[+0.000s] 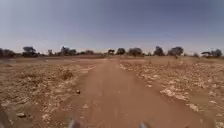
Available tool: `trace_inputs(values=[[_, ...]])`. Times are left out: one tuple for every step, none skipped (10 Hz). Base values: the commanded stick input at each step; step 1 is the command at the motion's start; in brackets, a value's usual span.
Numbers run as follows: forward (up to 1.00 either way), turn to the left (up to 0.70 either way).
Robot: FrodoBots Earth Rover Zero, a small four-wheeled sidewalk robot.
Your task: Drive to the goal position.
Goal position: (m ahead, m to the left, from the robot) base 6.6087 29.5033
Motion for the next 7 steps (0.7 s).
trace_inputs(values=[[0.00,0.70],[0.00,0.70],[0.00,0.70],[0.00,0.70],[0.00,0.70],[0.00,0.70],[0.00,0.70]])
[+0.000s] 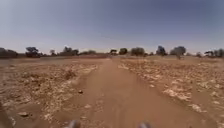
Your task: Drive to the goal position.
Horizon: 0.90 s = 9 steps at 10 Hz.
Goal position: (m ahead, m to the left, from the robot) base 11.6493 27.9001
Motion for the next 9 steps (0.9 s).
trace_inputs(values=[[0.00,0.70],[0.00,0.70],[0.00,0.70],[0.00,0.70],[0.00,0.70],[0.00,0.70],[0.00,0.70],[0.00,0.70],[0.00,0.70]])
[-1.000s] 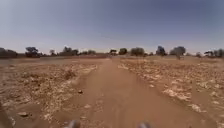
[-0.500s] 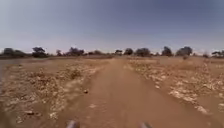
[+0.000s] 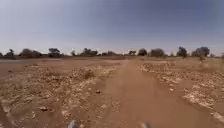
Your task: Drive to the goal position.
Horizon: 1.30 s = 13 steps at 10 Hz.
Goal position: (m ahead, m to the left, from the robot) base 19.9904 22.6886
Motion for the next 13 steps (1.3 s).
trace_inputs(values=[[0.00,0.70],[0.00,0.70],[0.00,0.70],[0.00,0.70],[0.00,0.70],[0.00,0.70],[0.00,0.70],[0.00,0.70],[0.00,0.70],[0.00,0.70],[0.00,0.70],[0.00,0.70],[0.00,0.70]])
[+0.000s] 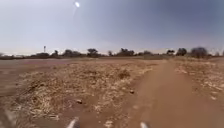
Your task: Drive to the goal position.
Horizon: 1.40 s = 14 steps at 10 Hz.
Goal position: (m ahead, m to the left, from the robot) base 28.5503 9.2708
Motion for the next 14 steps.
trace_inputs(values=[[0.00,0.70],[0.00,0.70],[0.00,0.51],[0.00,0.00],[0.00,0.00],[0.34,0.00],[0.70,0.00],[0.70,0.00],[0.70,0.00],[0.70,0.00],[0.70,0.00],[0.70,0.35],[0.70,0.35],[0.70,0.35]])
